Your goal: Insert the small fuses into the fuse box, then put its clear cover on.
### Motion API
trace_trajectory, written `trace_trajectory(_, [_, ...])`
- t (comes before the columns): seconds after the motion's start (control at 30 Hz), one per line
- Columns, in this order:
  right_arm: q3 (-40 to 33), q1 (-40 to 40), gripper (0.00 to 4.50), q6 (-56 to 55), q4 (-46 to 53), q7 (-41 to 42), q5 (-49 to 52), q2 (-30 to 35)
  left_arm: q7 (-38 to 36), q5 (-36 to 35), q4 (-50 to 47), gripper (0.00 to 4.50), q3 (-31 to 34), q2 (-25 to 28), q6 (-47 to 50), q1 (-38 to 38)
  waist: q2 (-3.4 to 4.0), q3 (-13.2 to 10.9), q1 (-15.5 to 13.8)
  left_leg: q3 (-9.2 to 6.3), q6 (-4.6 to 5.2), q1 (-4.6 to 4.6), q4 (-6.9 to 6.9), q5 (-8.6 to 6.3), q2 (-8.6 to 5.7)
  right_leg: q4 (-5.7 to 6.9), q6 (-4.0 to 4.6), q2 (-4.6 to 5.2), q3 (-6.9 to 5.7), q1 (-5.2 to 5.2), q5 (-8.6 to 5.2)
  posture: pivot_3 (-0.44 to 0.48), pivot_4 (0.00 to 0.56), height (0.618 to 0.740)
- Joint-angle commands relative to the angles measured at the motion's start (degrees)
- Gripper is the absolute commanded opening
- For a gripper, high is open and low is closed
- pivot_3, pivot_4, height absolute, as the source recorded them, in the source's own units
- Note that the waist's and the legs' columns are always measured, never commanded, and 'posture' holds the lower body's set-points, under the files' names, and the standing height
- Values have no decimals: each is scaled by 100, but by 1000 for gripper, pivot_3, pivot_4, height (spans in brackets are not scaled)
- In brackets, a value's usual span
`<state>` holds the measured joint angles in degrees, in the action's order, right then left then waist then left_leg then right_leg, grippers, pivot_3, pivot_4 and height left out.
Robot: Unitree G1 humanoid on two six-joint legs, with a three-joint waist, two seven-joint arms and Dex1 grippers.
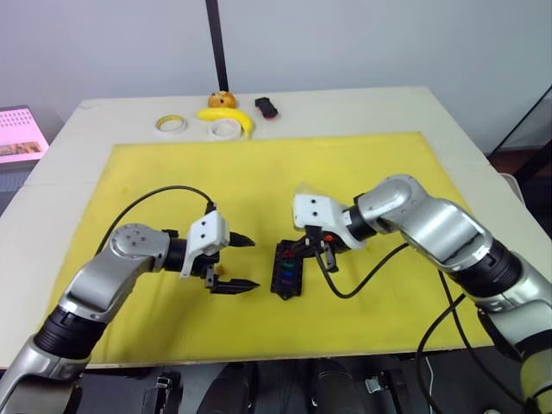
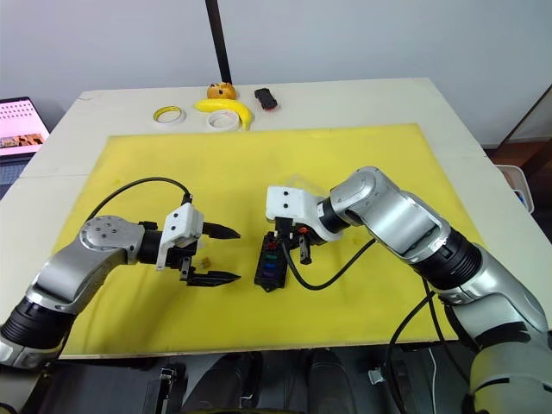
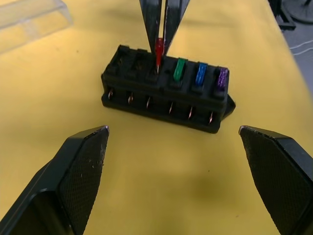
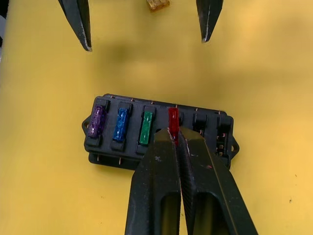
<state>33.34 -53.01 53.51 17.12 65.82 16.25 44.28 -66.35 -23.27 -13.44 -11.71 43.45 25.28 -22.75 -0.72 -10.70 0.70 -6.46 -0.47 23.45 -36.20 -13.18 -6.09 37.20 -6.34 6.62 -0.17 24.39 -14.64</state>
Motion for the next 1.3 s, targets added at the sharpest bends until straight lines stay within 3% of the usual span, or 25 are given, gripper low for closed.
trace_trajectory(0.03, [-37,-135,0,36,96,46,-97,-28,-50,102,-20,4459,-22,-71,-177,-90,0,0,5,0,0,0,0,0,0,0,0,-1,0,0,0,0,150,740])
trace_trajectory(1.3, [355,-133,0,215,53,81,-660,-198,77,462,-98,4459,-104,-412,-241,-81,0,1,15,0,-1,-2,-3,1,1,3,-1,-12,0,-2,1,0,150,740])
